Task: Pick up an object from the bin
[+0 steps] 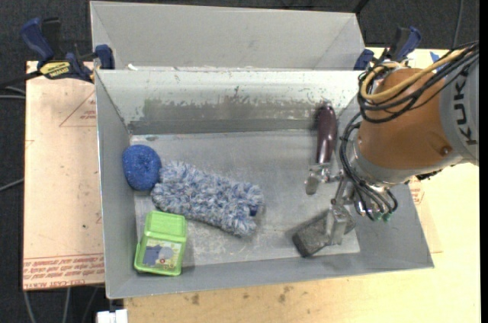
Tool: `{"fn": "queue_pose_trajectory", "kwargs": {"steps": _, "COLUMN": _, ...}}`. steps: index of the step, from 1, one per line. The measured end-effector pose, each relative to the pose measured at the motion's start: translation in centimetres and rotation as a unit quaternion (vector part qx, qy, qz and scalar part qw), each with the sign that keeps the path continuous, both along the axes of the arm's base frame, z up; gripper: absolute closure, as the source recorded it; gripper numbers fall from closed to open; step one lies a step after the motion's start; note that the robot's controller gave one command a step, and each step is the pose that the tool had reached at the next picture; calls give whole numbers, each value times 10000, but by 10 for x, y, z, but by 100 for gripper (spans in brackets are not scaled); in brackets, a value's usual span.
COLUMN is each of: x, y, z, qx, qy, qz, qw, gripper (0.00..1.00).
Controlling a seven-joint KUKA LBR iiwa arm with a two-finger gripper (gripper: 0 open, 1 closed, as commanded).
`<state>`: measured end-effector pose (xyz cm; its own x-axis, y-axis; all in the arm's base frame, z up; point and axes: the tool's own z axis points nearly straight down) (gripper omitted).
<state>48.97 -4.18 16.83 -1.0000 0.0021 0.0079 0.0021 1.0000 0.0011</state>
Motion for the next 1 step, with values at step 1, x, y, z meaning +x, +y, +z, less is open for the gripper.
{"fn": "queue_pose_trajectory", "kwargs": {"steps": 1, "x": 2, "y": 0, "z": 4, "qx": -3, "qy": -39, "qz": 7, "qw": 10000, "gripper": 0}}
